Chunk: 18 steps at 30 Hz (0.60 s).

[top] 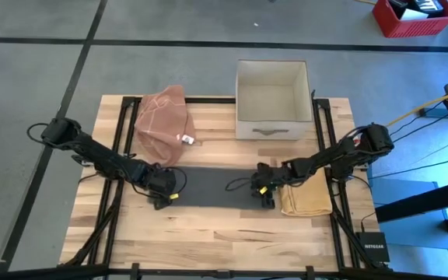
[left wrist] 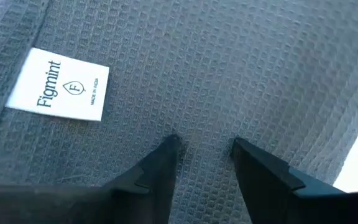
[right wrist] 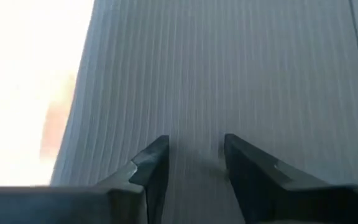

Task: Fold towel
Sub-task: Fold the gray towel

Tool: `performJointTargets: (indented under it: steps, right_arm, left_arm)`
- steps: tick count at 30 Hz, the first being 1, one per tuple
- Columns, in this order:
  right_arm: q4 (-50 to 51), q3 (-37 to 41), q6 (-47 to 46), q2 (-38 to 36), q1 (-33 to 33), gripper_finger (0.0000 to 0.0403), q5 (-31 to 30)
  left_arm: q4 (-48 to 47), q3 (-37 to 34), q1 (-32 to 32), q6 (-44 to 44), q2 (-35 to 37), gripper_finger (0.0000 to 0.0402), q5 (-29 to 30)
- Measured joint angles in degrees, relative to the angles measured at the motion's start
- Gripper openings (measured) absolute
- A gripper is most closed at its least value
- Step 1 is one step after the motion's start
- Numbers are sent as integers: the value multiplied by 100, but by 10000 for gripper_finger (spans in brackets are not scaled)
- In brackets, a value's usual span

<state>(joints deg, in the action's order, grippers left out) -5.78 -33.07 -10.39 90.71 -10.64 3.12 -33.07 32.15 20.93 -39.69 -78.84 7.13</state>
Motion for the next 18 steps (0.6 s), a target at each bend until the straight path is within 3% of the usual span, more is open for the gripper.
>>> performJointTargets:
  steps: [5,8,13,16,18]
  right_arm:
    - [740,-435,-449,-346,-49,154,97]
    - [1861,-834,-517,-726,-7,154,98]
    - [3078,-1292,-1395,-1130,12,154,-200]
    - [3142,-1279,-1918,-1128,21,154,610]
    - [2929,-1224,-2212,-1138,2,154,808]
  left_arm:
    - [-210,455,-87,72,491,150,-100]
    - [107,788,-185,291,796,150,284]
    - [1861,707,-364,1210,724,150,1022]
    - [2531,588,-505,1667,281,150,1040]
    - [2975,577,-592,1802,-11,150,1043]
